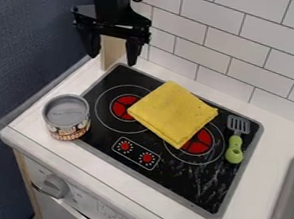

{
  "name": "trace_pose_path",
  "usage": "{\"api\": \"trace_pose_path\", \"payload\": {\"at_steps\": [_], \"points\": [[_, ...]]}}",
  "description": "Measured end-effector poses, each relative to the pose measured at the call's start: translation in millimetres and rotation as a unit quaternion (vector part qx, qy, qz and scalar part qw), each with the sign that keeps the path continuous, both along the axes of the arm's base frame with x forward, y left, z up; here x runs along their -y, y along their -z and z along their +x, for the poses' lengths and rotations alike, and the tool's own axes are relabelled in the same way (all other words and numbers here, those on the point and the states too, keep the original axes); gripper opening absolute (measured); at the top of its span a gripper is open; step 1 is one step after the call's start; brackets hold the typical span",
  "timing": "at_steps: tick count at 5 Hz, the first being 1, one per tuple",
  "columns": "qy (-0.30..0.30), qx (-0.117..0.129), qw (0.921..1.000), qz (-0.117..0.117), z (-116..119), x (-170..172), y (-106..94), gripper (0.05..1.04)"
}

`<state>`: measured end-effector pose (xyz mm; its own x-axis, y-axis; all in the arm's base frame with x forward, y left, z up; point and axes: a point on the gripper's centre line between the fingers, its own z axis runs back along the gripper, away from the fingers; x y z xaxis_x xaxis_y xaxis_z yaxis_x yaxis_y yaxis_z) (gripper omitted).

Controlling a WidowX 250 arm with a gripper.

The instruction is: Move the yellow cloth to the left burner

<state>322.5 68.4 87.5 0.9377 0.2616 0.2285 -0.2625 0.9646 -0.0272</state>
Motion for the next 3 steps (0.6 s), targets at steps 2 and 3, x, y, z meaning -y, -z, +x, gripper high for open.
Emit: {"api": "trace_pose_path", "payload": {"at_steps": [2, 3], "points": [[0.004, -0.007, 0.9999, 0.008, 2.2, 28.8, 18.2, 1.000], [0.024, -0.007, 0.9997, 0.005, 8.3, 50.0, 35.3, 1.000]]}}
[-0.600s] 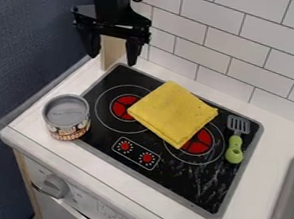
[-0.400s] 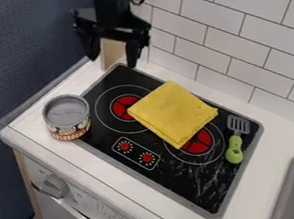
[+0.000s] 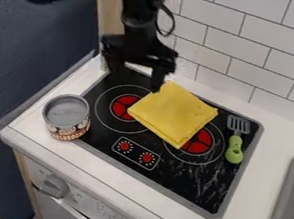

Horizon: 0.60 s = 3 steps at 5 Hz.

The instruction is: Move the yellow cloth to the left burner

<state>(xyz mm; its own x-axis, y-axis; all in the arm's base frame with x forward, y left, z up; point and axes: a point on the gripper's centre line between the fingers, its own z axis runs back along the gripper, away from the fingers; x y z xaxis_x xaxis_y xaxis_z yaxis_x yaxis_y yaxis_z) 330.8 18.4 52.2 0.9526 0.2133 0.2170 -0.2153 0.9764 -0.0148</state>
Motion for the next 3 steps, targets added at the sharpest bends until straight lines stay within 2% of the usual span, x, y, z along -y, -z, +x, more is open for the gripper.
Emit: {"api": "trace_pose_path", "payload": {"at_steps": [2, 3], "points": [[0.061, -0.011, 0.9976, -0.031, 13.7, 23.9, 41.3, 1.000], [0.079, -0.024, 0.9962, -0.029, 18.6, 33.1, 55.6, 1.000]]}}
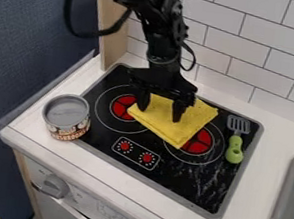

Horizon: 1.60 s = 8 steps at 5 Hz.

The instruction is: Move the yellow cloth to the left burner

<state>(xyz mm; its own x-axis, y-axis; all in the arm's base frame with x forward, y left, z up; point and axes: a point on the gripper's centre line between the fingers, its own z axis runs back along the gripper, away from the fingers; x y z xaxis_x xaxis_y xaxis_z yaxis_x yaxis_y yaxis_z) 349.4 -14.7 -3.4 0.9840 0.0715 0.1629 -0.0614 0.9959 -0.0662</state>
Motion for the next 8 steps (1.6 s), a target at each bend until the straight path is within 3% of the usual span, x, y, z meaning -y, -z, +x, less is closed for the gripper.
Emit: {"api": "trace_pose_path", "payload": {"at_steps": [2, 6, 8], "points": [[0.023, -0.017, 0.9995, 0.016, 10.0, 7.8, 9.8, 1.001], [-0.046, -0.028, 0.9954, 0.079, 3.2, -83.5, 12.6, 1.001], [-0.074, -0.039, 0.9930, 0.084, -10.4, -106.8, 14.1, 1.001]]}}
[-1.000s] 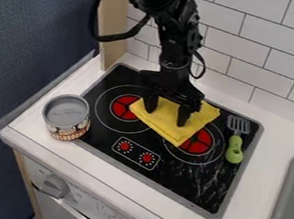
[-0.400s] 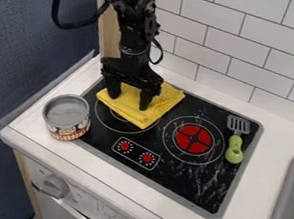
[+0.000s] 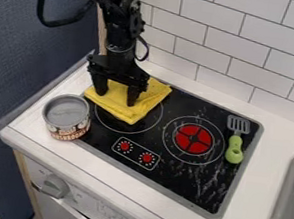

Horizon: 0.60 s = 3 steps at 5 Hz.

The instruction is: Move the yellow cloth to the left burner

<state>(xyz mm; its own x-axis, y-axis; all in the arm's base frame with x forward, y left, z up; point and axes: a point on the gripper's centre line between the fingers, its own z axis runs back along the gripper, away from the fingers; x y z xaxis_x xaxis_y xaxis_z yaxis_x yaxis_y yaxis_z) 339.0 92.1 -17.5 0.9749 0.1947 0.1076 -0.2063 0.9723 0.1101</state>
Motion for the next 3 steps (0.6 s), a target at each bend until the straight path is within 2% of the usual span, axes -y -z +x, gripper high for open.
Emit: {"api": "trace_pose_path", "payload": {"at_steps": [2, 3], "points": [[-0.020, -0.006, 0.9998, 0.007, -10.1, -16.7, -6.3, 1.001], [-0.027, 0.001, 0.9996, 0.006, -9.5, -17.8, -15.8, 1.000]]}}
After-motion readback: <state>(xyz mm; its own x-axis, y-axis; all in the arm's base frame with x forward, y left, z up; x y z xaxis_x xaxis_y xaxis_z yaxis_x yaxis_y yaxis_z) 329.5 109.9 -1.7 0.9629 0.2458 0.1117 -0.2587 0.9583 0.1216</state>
